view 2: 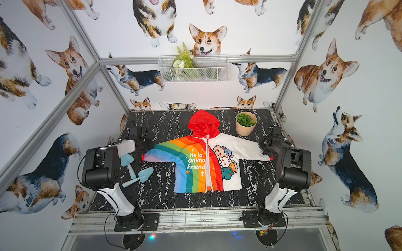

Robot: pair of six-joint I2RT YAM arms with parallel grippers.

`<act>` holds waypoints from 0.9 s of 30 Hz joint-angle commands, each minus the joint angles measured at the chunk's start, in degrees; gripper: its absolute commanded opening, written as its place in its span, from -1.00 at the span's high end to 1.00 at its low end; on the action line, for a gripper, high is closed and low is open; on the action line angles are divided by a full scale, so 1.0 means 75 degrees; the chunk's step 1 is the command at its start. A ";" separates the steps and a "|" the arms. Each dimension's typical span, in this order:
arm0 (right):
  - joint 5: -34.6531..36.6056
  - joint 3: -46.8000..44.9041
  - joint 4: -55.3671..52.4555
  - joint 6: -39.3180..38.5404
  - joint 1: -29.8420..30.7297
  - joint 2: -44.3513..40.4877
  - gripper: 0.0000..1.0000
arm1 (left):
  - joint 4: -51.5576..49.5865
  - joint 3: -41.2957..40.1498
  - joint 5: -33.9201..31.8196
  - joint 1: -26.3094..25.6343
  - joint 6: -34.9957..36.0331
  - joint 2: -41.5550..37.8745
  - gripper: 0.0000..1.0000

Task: Unzip the jacket
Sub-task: Smooth out the jacket at the center of the board.

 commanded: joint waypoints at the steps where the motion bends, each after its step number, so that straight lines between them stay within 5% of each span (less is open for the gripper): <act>1: -0.0188 0.0167 -0.0205 -0.0042 -0.0016 0.0354 0.62 | -0.0724 -0.0004 -0.0390 0.0080 -0.0181 0.0070 0.21; 19: -0.0335 -0.0278 -0.0045 0.0340 -0.0461 0.0312 0.68 | -0.1077 -0.0145 -0.0513 0.0579 -0.0457 0.0046 0.20; 23: -0.0386 -0.0359 0.0009 0.0323 -0.0475 0.0235 0.67 | -0.0943 -0.0199 -0.0351 0.0579 -0.0417 -0.0040 0.08; 27: -0.0837 -0.0711 0.0629 0.0125 -0.0461 -0.0420 0.59 | -0.0118 -0.0566 0.0434 0.0579 -0.0346 -0.0669 -0.31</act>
